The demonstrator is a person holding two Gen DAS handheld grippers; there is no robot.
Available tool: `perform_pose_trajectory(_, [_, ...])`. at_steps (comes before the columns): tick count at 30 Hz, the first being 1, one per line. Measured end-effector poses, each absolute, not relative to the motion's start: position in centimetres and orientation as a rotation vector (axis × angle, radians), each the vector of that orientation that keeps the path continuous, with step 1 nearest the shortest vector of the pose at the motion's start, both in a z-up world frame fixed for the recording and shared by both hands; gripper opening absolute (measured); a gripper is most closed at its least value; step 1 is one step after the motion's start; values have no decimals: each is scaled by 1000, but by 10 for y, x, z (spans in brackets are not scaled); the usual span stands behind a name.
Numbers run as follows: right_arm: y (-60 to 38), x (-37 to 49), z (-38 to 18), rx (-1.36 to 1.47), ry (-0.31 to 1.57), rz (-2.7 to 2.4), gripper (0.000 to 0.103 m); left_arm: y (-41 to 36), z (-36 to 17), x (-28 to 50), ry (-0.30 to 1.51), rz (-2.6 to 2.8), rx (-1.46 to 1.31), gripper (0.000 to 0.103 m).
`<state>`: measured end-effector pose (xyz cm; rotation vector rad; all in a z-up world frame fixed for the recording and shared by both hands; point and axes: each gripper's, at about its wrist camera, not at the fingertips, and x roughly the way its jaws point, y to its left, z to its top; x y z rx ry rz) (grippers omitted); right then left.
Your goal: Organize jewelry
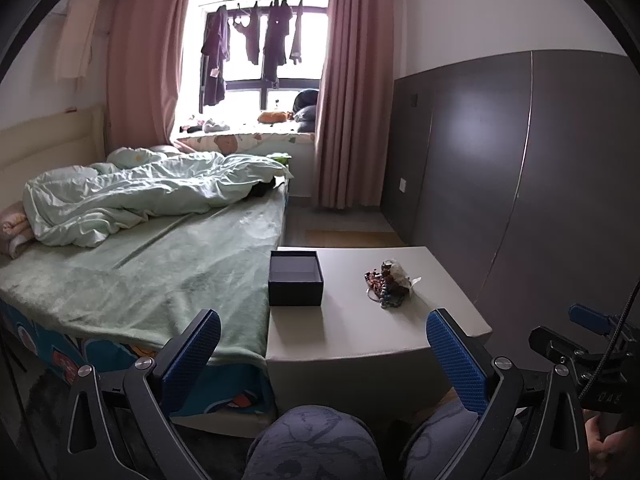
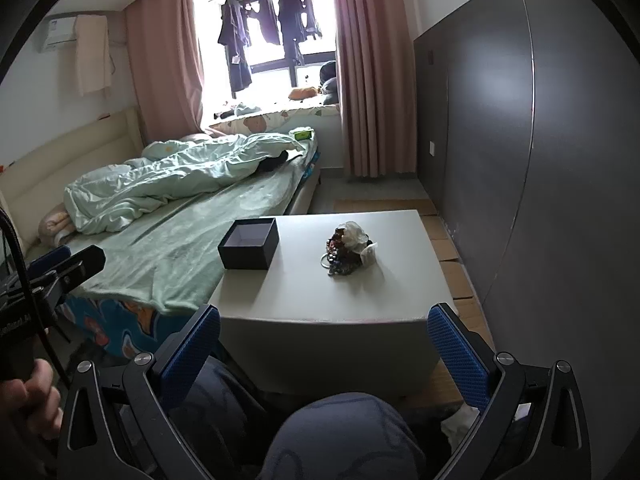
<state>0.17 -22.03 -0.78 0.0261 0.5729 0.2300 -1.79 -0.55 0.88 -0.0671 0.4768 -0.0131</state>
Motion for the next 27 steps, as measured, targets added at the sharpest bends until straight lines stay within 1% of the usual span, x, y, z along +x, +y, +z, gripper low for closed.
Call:
perform_pose_trajectory(12, [-219,-2,-5,21,565,220,103,3,11,-29,470,-33,-77,103])
perform_pose_trajectory(27, [-223,-11,1,28,549,186,103,6,6,-22,483,-60,-89,103])
